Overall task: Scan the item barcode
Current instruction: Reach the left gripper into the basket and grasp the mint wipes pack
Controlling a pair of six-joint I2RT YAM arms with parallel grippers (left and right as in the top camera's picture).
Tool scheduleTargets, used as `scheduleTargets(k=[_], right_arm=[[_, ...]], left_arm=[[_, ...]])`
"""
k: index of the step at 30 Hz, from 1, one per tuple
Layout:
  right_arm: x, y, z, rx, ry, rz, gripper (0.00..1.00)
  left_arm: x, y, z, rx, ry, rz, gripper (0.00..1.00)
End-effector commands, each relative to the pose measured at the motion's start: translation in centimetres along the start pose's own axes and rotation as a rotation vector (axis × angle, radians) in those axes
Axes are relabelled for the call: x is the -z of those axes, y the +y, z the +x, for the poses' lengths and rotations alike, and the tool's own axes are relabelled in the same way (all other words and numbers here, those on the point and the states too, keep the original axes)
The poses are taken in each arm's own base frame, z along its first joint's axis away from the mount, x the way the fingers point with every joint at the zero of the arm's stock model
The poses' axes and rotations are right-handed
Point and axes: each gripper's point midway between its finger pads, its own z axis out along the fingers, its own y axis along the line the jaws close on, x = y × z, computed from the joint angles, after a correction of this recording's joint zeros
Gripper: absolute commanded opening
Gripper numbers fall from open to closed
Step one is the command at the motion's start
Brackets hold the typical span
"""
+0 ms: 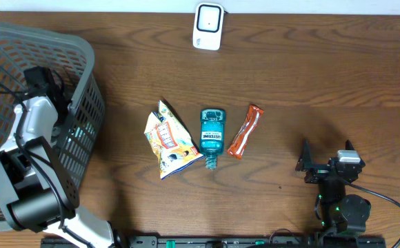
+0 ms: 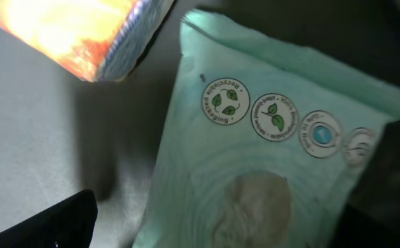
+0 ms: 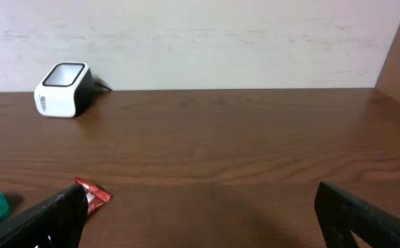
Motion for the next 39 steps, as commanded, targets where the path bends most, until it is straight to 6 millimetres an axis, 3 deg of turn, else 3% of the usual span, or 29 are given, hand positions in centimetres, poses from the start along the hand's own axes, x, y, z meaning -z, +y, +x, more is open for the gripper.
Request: scheduleTargets(k=[1,5,7,10,14,20,25,28,31,35,39], right_arm=[[0.0,0.1,0.0,-0.013,-0.001,-0.004,0.99],[0.0,0.1,0.0,-0.013,0.0,-0.003,0.99],[0.0,0.1,0.0,-0.013,0.0,-0.004,0.99],[0.0,0.1,0.0,-0.013,-0.001,-0.003,0.99],[0.0,0.1,0.0,-0.013,-0.001,-0.003,0.99],[0.0,0.1,0.0,-0.013,-0.001,-0.003,0.99],[0.0,0.1,0.0,-0.013,0.0,-0.003,0.99],[0.0,0.1,0.0,-0.013,-0.001,-0.003,0.99],[0.0,0.1,0.0,-0.013,-0.001,-0.004,0.99],[0.0,0.1,0.0,-0.013,-0.001,-0.004,0.99],[0.0,0.1,0.0,-0.013,0.0,-0.003,0.99]], left_arm=[[-1.9,0.3,1.7,-0.022,0.076,-0.016,0.98],[-2.8,0.5,2.8,-0.014,0.125,-0.023,0.65],[-2.8,0.5,2.9,-0.014,0.131,-0.025,0.54],[-2.3,0.5,2.7,-0.013,0.118,-0.023,0.49],[0.4,0.5,0.7,-0.007,0.042,-0.016,0.48],[9.7,0.1,-4.4,0.049,-0.221,0.036,0.48],[19.4,0.1,-6.5,0.199,-0.49,0.125,0.48],[24.4,-0.1,-6.0,0.29,-0.61,0.202,0.48],[28.7,-1.6,-4.5,0.325,-0.681,0.334,0.48],[33.4,-5.7,-1.9,0.242,-0.712,0.56,0.47],[35.4,-11.3,0.9,0.078,-0.667,0.732,0.48]])
